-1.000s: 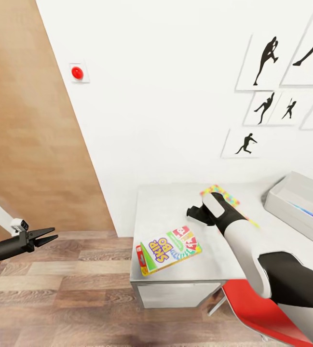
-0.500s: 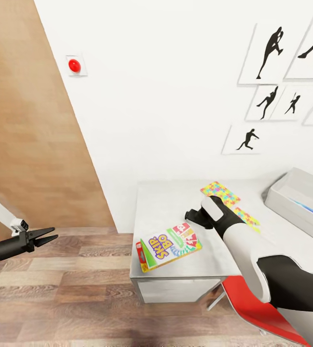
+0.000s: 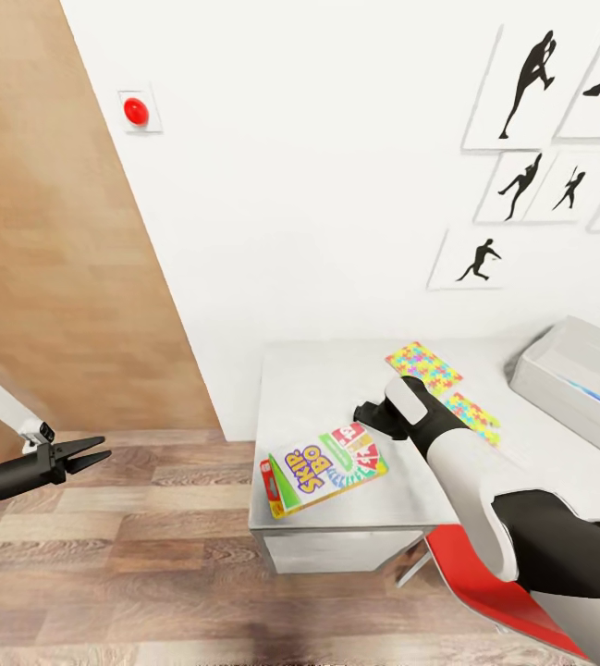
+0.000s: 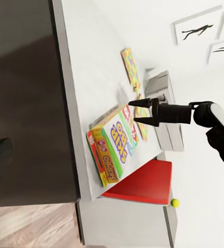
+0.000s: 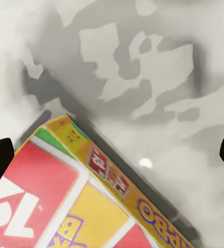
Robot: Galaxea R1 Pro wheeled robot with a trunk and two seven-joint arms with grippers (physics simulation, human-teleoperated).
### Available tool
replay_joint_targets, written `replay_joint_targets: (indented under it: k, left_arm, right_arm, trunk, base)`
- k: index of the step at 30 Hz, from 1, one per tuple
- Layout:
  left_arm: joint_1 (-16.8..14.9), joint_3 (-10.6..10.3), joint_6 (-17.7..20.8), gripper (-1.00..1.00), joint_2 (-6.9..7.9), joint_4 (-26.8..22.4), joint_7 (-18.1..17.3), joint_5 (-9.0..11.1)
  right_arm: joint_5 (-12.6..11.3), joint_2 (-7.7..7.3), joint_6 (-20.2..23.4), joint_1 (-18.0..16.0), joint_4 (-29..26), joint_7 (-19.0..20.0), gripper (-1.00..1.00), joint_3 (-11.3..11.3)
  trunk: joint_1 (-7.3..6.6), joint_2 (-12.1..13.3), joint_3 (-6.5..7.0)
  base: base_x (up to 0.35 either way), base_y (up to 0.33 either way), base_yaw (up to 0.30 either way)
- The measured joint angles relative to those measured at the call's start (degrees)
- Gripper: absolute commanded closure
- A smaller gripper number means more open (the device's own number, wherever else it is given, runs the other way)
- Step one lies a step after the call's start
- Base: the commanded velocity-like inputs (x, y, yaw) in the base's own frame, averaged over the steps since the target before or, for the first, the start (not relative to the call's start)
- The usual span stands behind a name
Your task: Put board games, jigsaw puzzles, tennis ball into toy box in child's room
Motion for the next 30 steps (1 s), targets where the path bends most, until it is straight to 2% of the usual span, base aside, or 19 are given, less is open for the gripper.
replay_joint_targets:
  k: [9,15,30]
  left_arm:
    - [0.0,0.0,0.0,-1.0,0.01,0.0,0.0,0.0]
    - [0.0,0.0,0.0,-1.0,0.0,0.0,0.0,0.1]
    - [0.0,0.0,0.0,-1.0,0.0,0.0,0.0,0.1]
  right_arm:
    - [0.8,0.08,0.3,-0.1,-0.9,0.6,-1.0,0.0]
    - [0.4,0.07,0.2,-0.1,-0.2,2.9,-1.0,-0.1]
    - [0.4,0.0,0.2,0.0,-0.2,3.2,-1.0,-0.1]
  trunk:
    - [-0.02,0.0,-0.72]
    - [-0.01,0.0,-0.76]
    - [0.0,0.0,-0.76]
  base:
    - [-0.033,0.02,0.0]
    - [-0.072,0.001,0.0]
    - [-0.04,0.027,0.0]
